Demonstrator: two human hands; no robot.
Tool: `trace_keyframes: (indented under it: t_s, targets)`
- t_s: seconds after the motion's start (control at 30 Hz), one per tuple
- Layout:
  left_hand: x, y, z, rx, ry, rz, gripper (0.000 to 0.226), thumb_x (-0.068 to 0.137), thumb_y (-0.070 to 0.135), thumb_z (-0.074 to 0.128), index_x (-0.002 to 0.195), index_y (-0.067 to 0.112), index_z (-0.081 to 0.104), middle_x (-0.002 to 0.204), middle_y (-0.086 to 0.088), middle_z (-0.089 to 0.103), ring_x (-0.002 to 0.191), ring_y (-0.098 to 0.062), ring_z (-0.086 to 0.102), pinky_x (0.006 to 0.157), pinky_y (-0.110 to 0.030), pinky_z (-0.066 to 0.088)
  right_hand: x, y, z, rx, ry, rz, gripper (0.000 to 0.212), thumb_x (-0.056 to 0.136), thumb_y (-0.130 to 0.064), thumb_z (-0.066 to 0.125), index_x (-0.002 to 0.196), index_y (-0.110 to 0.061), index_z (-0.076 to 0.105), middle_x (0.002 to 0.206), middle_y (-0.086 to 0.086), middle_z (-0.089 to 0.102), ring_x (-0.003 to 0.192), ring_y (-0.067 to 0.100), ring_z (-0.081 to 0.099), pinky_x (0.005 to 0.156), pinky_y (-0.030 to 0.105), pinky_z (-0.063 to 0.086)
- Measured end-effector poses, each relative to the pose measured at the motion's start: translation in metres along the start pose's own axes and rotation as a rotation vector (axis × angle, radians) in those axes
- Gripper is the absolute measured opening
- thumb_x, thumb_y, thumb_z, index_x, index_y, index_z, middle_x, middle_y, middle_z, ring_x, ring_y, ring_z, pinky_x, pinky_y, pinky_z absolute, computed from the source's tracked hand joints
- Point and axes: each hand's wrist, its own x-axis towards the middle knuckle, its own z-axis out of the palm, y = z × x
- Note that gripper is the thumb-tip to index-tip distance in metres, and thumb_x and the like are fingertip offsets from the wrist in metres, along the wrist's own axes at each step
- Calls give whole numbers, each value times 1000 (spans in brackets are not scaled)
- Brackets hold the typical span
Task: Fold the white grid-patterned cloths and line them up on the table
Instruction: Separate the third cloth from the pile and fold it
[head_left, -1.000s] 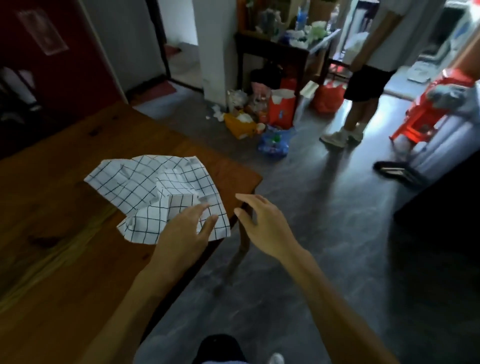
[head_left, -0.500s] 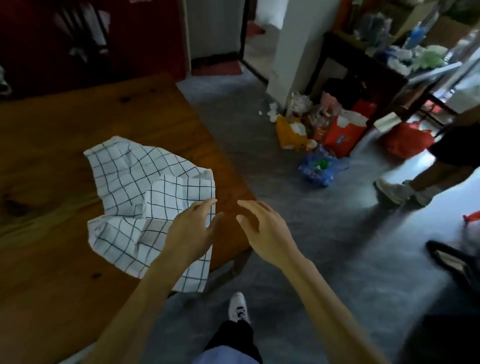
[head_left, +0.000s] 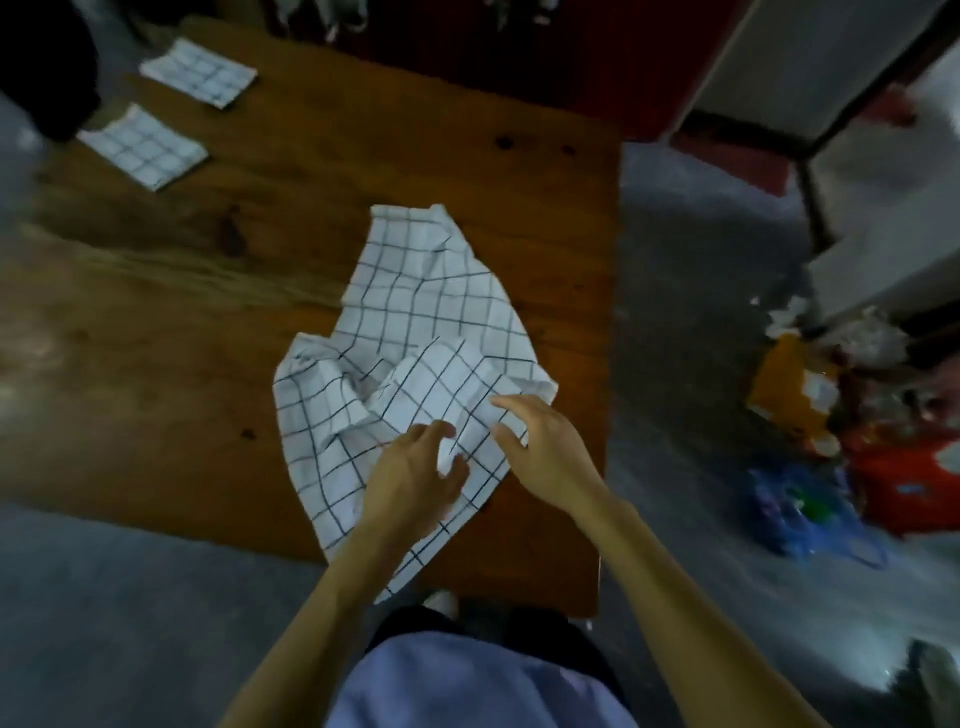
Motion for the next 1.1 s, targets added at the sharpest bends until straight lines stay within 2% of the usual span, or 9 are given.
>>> trace_keyframes:
  t_s: [0.23, 0.43, 0.53, 0.6, 0.73, 0.87, 0.97, 1.03, 1.1]
  targets:
    - [-6, -13, 93, 231, -148, -240, 52, 84, 40, 59, 131, 20, 45, 124, -4, 46, 115, -21, 44, 95, -33, 39, 44, 63, 26, 10, -325, -104, 40, 99, -35, 45, 137, -24, 47, 141, -4, 46, 128, 12, 42, 101, 24, 32]
    - [2, 6, 114, 278, 21, -373, 17, 81, 22, 67, 96, 16, 63, 103, -4, 57, 99, -19, 52, 81, -31, 45, 50, 99, 22, -49, -389, -276, 35, 97, -30, 49, 132, -22, 51, 135, 0, 49, 130, 15, 37, 110, 40, 33]
    - [8, 18, 109, 234, 58, -386, 13, 87, 25, 59, 97, 17, 57, 100, 0, 54, 94, -16, 51, 81, -27, 39, 49, 101, 18, -233, -433, -429, 45, 95, -32, 50, 139, -23, 43, 147, 1, 38, 144, 20, 17, 119, 44, 13]
    - [12, 33, 98, 206, 130, -353, 13, 87, 26, 59, 95, 18, 54, 94, 1, 53, 86, -14, 50, 77, -27, 37, 53, 97, 11, -332, -400, -524, 44, 95, -33, 51, 138, -24, 45, 147, 1, 40, 144, 22, 18, 119, 44, 4]
    - [17, 62, 71, 211, 246, -300, 27, 85, 37, 60, 103, 20, 50, 96, 4, 57, 87, -16, 54, 79, -29, 40, 71, 69, -14, -273, -169, -555, 21, 94, -26, 50, 110, -27, 64, 112, -7, 66, 115, 14, 52, 118, 46, 4]
    - [12, 70, 39, 266, 316, -408, 34, 86, 29, 60, 116, 18, 51, 105, -1, 59, 97, -22, 56, 84, -33, 42, 88, 37, -49, -209, -90, -635, 18, 91, -22, 56, 105, -25, 65, 105, -8, 68, 105, 13, 57, 114, 40, 17]
    - [3, 79, -8, 272, 435, -437, 19, 84, 14, 61, 103, 14, 61, 94, -4, 65, 84, -26, 60, 66, -32, 43, 89, 10, -87, -170, -9, -703, 18, 90, -17, 60, 107, -22, 67, 103, -6, 69, 100, 13, 60, 104, 35, 30]
    - [-5, 91, -41, 247, 519, -416, 14, 84, 8, 59, 95, 15, 65, 86, -1, 64, 73, -20, 58, 53, -22, 32, 87, -6, -114, -168, 75, -752, 17, 89, -19, 64, 106, -20, 68, 101, -6, 71, 94, 12, 62, 98, 35, 38]
    - [-13, 107, -73, 231, 534, -404, 16, 84, 6, 58, 94, 16, 67, 83, 2, 61, 72, -16, 55, 54, -22, 32, 83, -20, -139, -171, 170, -789, 17, 89, -25, 65, 105, -21, 68, 98, -7, 71, 89, 10, 62, 93, 38, 45]
